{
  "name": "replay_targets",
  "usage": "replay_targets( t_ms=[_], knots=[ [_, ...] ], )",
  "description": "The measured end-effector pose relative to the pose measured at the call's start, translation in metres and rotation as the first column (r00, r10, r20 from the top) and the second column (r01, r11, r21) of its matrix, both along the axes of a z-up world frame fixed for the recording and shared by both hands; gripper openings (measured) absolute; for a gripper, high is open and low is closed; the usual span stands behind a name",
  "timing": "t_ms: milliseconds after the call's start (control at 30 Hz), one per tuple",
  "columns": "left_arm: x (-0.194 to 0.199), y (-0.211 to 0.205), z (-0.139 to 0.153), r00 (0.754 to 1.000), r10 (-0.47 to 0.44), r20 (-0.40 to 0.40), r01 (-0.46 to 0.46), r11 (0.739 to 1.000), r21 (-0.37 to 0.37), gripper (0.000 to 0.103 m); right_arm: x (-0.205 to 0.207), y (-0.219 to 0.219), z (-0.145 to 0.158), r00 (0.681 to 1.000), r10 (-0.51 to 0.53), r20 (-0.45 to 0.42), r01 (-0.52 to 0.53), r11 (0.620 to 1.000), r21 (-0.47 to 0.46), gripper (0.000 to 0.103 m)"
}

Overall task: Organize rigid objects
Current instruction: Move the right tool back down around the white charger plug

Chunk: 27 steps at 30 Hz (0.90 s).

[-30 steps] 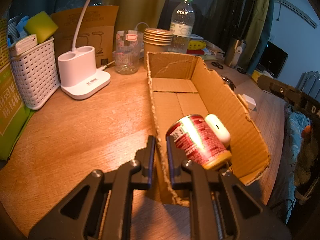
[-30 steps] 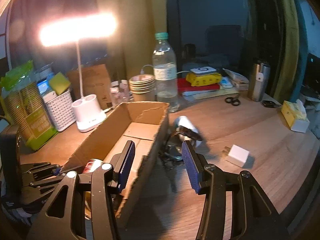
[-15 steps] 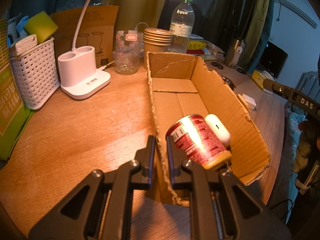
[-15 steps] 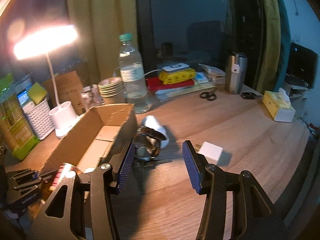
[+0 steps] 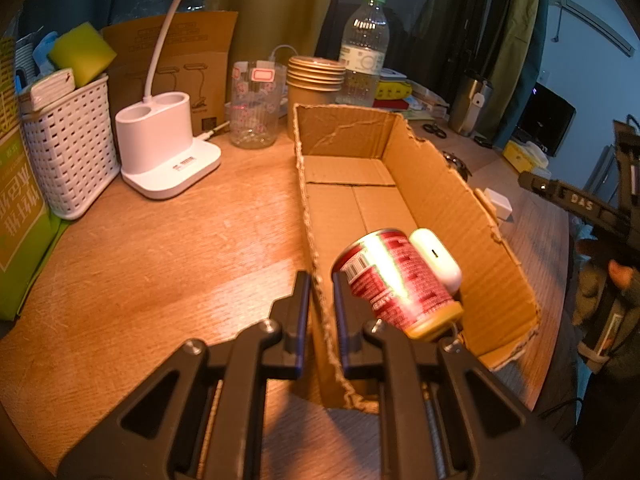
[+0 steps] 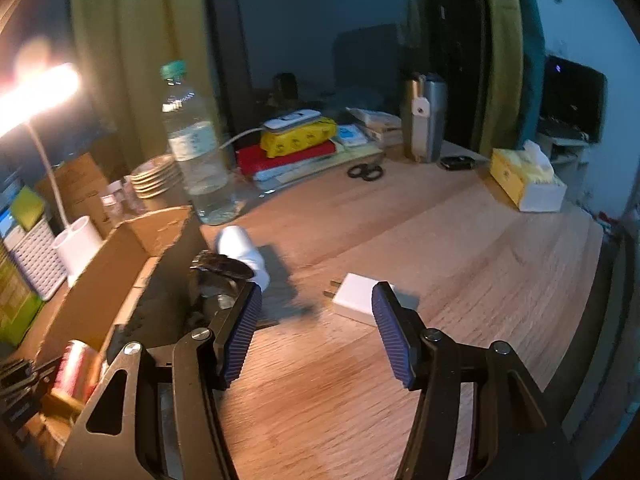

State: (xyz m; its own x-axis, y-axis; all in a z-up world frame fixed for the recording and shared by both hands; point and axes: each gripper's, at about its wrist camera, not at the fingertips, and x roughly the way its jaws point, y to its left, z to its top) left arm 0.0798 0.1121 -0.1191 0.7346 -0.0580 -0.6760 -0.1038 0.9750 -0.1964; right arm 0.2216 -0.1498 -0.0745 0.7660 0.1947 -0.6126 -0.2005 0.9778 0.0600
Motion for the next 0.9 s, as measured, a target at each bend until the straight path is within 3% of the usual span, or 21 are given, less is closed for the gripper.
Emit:
replay_targets(
  t_ms=[400, 900],
  knots=[
    [0.000, 0.000, 0.000, 1.000, 0.000, 0.000, 0.000, 1.000, 0.000, 0.013, 0.035, -0.010, -0.029, 0.995, -0.029, -0.101, 0.030, 0.999, 0.012, 0.074],
    [0.000, 0.000, 0.000, 1.000, 0.000, 0.000, 0.000, 1.000, 0.000, 0.013, 0.062, -0.003, -0.043, 0.992, -0.060, -0.113, 0.052, 0.996, -0.068, 0.074]
  ],
)
